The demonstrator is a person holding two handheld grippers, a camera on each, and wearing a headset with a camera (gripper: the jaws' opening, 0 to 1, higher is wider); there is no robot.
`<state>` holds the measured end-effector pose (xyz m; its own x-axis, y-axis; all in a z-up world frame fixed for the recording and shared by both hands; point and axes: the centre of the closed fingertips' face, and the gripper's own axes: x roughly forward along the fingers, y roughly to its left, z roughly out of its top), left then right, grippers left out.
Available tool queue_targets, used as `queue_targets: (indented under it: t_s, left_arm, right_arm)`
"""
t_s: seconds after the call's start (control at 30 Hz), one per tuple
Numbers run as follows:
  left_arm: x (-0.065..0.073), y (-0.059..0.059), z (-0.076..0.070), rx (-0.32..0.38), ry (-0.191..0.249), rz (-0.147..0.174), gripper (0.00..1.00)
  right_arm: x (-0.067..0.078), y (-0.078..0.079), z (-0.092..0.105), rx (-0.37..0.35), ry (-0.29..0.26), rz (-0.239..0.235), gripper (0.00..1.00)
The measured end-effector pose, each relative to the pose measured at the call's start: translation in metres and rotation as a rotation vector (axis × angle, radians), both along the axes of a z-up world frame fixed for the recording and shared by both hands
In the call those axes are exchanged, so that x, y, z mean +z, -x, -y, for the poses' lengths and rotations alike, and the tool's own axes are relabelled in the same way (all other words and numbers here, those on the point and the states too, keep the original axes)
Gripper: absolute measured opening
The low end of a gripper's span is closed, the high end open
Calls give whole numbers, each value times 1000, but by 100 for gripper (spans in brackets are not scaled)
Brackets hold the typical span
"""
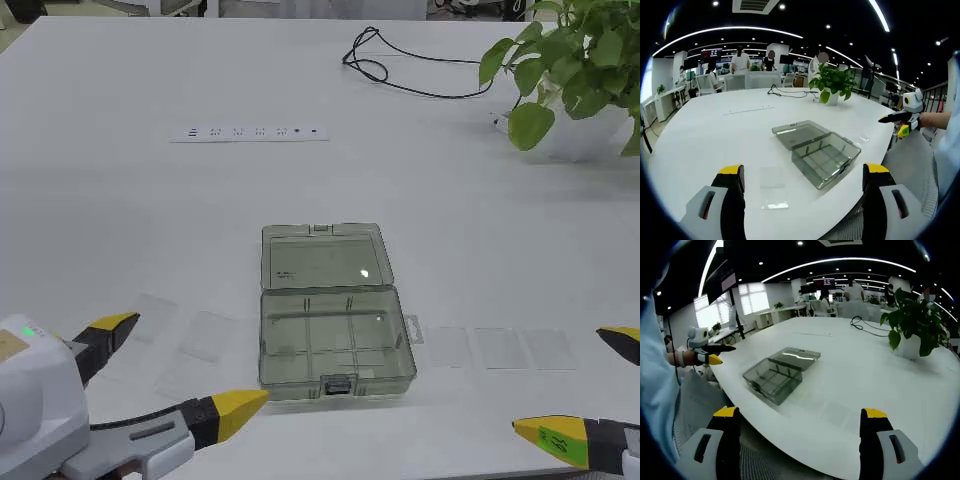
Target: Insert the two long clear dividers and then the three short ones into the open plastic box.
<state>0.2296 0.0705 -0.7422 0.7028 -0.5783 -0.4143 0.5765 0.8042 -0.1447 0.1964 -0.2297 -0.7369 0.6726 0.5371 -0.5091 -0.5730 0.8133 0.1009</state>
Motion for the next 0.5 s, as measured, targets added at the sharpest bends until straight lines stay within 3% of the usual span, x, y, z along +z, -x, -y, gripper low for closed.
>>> queue_targets:
  t_s: [0.5]
  left_arm:
    - [4, 2, -4, 11, 0, 2, 100]
  right_arm:
    - [-1, -5, -5, 26, 11, -6, 100]
